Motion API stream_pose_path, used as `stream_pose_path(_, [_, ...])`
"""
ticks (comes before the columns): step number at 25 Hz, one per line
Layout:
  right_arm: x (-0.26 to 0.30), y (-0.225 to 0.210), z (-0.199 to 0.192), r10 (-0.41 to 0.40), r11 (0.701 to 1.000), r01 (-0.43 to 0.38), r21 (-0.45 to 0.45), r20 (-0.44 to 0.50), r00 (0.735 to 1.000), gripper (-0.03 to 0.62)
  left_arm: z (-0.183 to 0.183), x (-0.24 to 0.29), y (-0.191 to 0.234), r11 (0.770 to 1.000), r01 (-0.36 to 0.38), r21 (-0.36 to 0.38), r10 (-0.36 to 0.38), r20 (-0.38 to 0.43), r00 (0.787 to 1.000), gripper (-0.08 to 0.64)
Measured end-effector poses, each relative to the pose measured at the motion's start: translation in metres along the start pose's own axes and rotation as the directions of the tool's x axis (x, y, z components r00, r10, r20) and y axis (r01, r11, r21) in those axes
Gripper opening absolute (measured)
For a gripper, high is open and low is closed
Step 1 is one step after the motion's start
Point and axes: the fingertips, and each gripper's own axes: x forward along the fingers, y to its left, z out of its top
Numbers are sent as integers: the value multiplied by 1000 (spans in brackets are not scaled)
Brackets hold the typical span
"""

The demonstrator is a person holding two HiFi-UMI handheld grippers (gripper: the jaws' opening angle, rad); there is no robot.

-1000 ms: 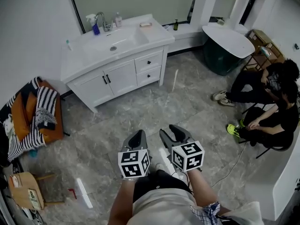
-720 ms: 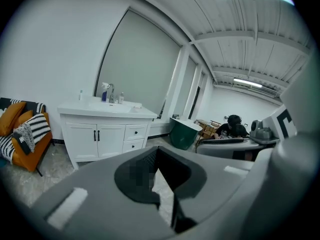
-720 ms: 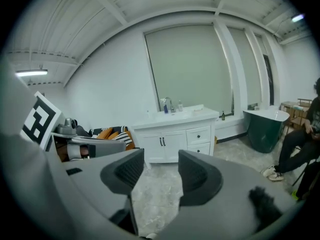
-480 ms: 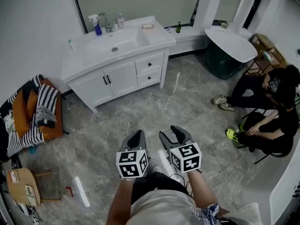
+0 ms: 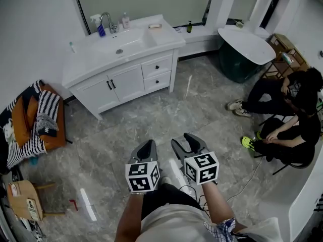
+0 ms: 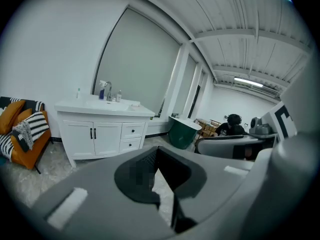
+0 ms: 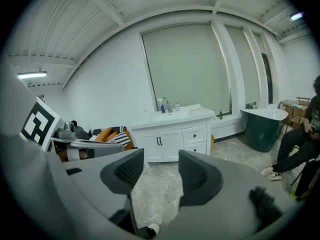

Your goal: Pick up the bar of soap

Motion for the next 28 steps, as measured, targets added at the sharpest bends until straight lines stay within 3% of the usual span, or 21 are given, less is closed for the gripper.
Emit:
stream_pose_path(11, [18,-3,-3,3,1000,-3,-10,-3,1000,206,6,13,11,1000,-6,19,5,10,1000,8])
stream_pose_path(28, [106,-28,47,-19,997,18,-77,-7,1000,206,56,90,61,1000,17,10,-17,8,1000,8])
